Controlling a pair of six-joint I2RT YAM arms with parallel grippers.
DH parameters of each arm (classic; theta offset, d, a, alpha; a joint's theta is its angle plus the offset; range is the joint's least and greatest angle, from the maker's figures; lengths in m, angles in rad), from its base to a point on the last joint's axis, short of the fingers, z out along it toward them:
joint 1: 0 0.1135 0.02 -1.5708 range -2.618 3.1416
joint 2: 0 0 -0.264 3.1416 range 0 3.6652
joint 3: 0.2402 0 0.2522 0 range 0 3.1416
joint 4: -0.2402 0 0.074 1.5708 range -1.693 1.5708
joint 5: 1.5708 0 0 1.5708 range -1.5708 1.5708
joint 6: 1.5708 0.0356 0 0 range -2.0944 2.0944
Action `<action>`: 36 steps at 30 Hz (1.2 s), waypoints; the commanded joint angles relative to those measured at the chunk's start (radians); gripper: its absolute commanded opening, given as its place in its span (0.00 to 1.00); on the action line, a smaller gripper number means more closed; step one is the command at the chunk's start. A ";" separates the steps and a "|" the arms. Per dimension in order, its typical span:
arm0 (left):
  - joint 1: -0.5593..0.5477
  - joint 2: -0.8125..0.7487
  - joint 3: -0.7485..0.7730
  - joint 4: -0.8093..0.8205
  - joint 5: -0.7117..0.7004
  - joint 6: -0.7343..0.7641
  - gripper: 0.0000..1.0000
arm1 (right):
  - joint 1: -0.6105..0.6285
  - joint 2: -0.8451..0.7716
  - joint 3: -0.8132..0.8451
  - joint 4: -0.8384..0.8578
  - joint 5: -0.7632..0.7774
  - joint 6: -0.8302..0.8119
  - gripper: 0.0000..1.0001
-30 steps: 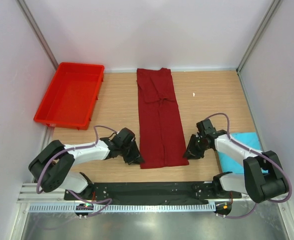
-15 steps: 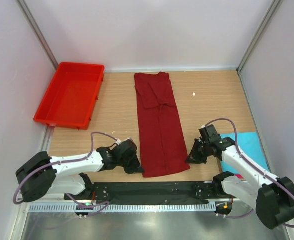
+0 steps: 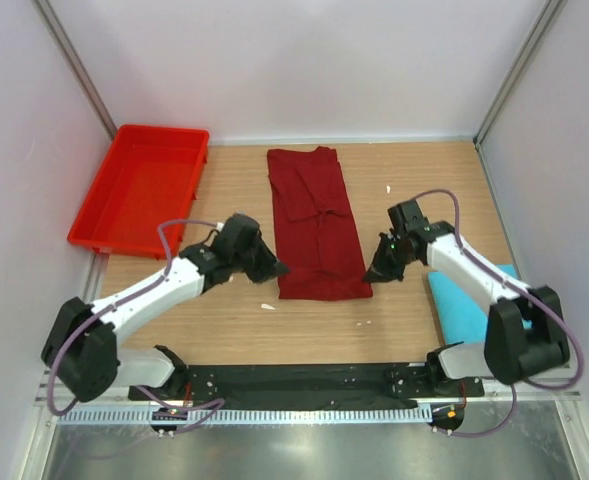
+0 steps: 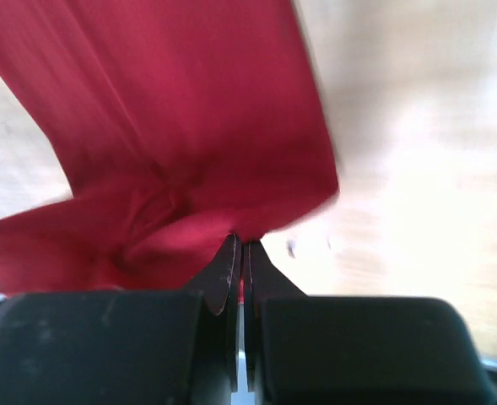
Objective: Fold and stack the t-shirts
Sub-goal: Fold the tshirt
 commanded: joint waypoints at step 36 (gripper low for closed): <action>0.400 0.756 0.597 0.002 0.251 0.317 0.32 | -0.264 0.887 0.859 0.150 -0.275 -0.073 0.24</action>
